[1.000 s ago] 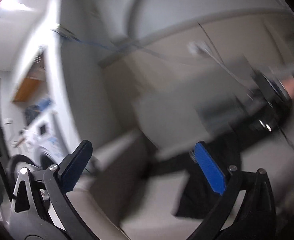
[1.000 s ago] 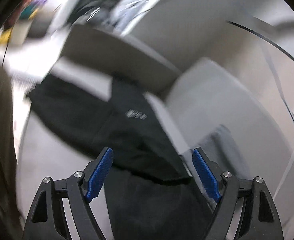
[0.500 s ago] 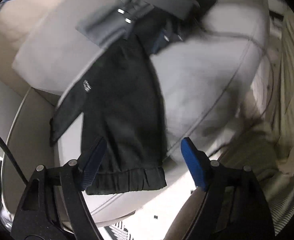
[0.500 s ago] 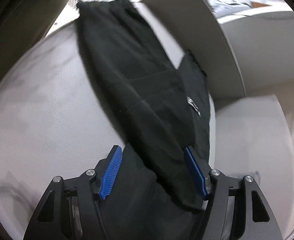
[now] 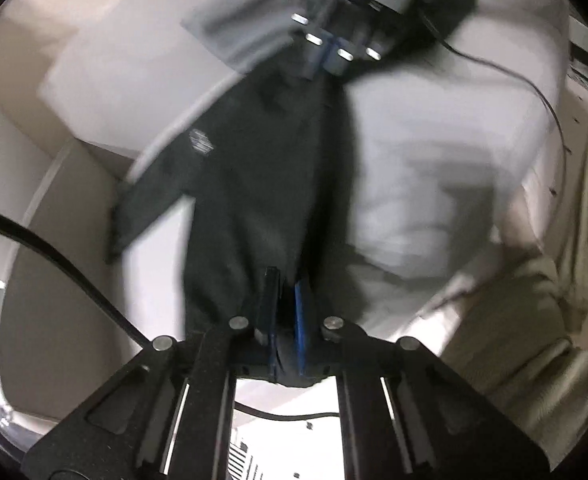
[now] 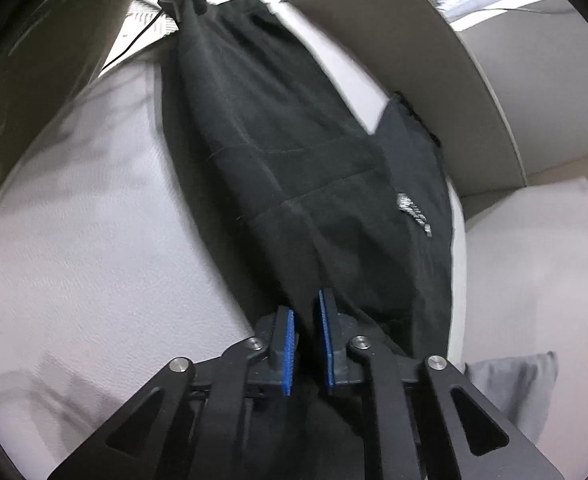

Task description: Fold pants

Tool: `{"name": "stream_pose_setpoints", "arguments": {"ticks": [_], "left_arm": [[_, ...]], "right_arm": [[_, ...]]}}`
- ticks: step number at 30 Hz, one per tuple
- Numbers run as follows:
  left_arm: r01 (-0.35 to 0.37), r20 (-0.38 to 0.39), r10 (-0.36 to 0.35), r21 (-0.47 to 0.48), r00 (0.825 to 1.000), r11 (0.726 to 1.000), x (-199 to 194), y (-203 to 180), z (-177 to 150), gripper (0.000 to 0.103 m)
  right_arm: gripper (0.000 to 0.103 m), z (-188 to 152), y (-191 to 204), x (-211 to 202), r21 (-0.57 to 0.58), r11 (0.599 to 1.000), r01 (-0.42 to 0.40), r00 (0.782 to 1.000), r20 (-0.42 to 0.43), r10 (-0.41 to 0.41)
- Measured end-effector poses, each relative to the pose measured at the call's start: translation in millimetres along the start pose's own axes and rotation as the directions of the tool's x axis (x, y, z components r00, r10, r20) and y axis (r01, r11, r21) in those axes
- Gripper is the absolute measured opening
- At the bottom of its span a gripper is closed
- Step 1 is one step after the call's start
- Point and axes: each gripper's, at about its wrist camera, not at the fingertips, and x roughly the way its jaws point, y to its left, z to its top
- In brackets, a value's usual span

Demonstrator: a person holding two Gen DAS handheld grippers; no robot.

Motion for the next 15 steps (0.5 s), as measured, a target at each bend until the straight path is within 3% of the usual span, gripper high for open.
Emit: {"name": "stream_pose_setpoints", "arguments": {"ticks": [8, 15], "left_arm": [[-0.170, 0.070, 0.173, -0.052, 0.982, 0.984, -10.5, 80.2, 34.9, 0.004], [-0.256, 0.078, 0.261, -0.066, 0.962, 0.964, 7.6, 155.8, 80.9, 0.003]], "right_arm": [[0.002, 12.4, -39.7, -13.5, 0.162, 0.986, 0.031, 0.999, 0.016, -0.034], [0.001, 19.9, -98.2, -3.6, 0.297, 0.950, 0.097, 0.995, -0.002, -0.101]]}}
